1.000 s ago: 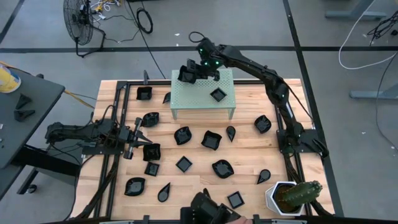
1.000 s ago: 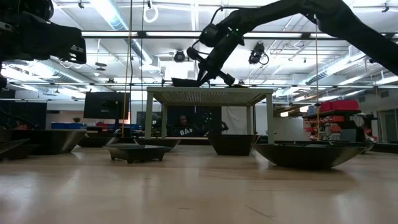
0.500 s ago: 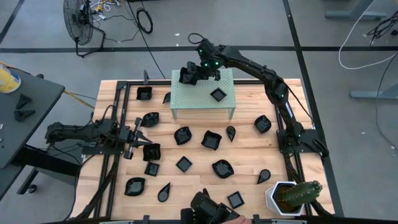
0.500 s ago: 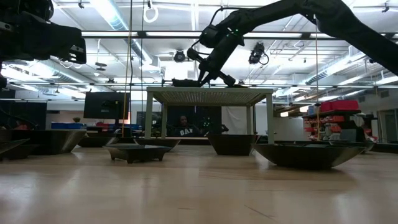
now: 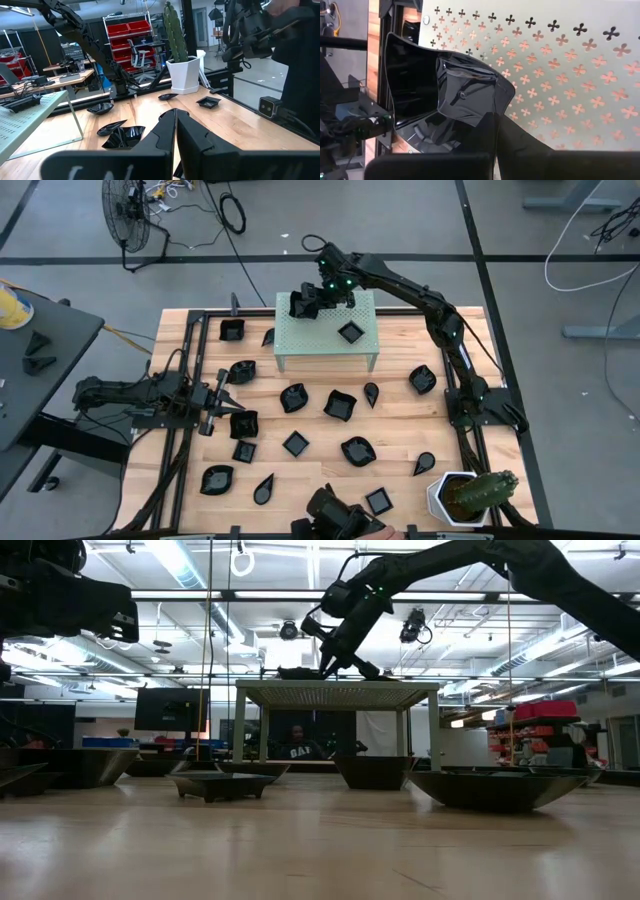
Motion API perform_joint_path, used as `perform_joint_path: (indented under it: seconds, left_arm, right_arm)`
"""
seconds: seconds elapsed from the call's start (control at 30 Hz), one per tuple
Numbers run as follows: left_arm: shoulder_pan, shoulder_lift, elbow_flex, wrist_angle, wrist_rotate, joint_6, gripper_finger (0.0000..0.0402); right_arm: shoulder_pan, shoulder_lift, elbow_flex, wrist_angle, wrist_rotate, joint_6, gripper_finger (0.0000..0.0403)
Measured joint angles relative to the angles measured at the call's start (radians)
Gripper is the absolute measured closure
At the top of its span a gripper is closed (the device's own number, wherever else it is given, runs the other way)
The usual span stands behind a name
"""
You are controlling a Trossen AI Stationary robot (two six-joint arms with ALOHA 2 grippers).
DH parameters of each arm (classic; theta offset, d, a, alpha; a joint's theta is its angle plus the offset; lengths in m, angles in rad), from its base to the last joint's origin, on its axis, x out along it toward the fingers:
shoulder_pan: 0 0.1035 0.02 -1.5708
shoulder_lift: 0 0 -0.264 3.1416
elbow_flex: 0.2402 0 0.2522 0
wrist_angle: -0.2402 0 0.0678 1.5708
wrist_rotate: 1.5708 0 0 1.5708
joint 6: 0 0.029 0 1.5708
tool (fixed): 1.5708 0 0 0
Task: Pick & Place Mini shaped plates
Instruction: Put the distorted square plate on the shelf
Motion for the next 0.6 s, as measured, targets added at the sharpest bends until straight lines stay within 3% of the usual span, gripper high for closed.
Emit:
perform_joint_path:
  seconds: [0.6]
  left_arm:
    - [0.0, 0.0, 0.0, 0.0, 0.0, 0.0, 0.0378]
  right_arm:
    - [-0.003, 0.028, 0.0, -0.002, -0.017, -0.019, 0.0399]
